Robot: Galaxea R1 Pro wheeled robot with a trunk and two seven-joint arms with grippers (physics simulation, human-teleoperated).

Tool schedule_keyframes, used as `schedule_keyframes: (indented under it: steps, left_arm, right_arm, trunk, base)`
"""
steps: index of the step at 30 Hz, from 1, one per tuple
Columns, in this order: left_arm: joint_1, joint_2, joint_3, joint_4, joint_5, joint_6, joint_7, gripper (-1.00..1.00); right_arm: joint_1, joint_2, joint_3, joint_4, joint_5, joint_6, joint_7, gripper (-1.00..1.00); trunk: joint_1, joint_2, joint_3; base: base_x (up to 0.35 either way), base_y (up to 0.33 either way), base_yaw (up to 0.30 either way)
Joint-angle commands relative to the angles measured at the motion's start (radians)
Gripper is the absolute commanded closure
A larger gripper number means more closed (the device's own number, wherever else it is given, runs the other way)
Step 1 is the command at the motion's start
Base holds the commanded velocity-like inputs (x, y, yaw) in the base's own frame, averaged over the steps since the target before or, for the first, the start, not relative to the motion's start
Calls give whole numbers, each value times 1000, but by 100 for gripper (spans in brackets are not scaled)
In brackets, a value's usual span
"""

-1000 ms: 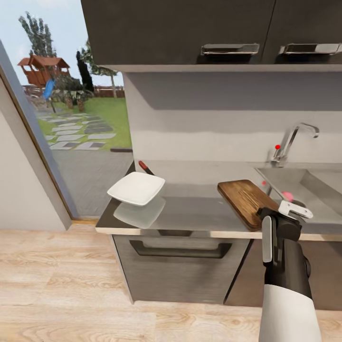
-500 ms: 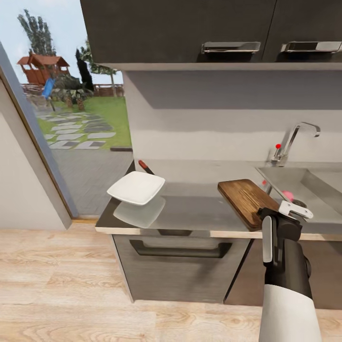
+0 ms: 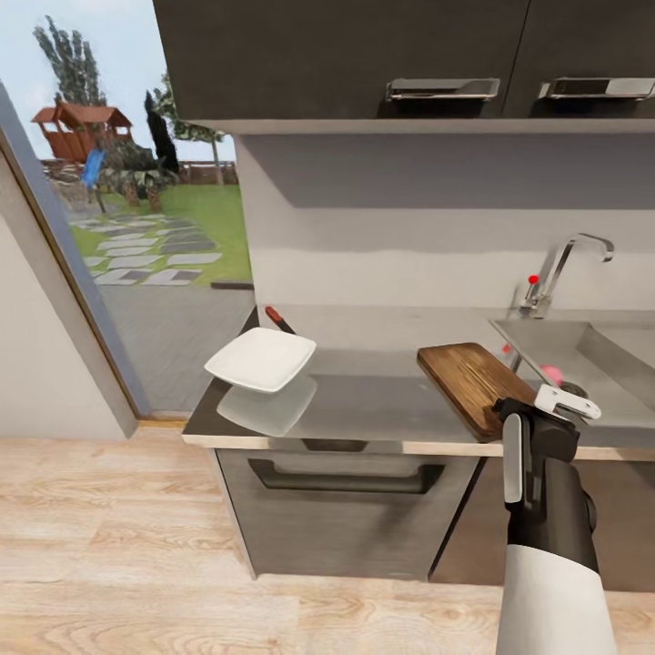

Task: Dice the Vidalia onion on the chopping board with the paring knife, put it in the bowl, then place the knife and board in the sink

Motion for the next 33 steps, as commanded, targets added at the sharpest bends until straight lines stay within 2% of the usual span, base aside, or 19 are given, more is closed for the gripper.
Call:
schedule_keyframes:
  steps: [1, 33]
  left_arm:
    - [0, 0, -2, -2, 9, -2, 1, -100]
    - [0, 1, -2, -2, 9, -2, 1, -100]
  right_arm:
    - [-1, 1, -1, -1, 6, 6, 2, -100]
    - [-1, -1, -3, -1, 7, 6, 2, -100]
  trunk:
    - [0, 0, -2]
    - [0, 0, -37]
  base:
    - [0, 0, 0]
    - [0, 0, 0]
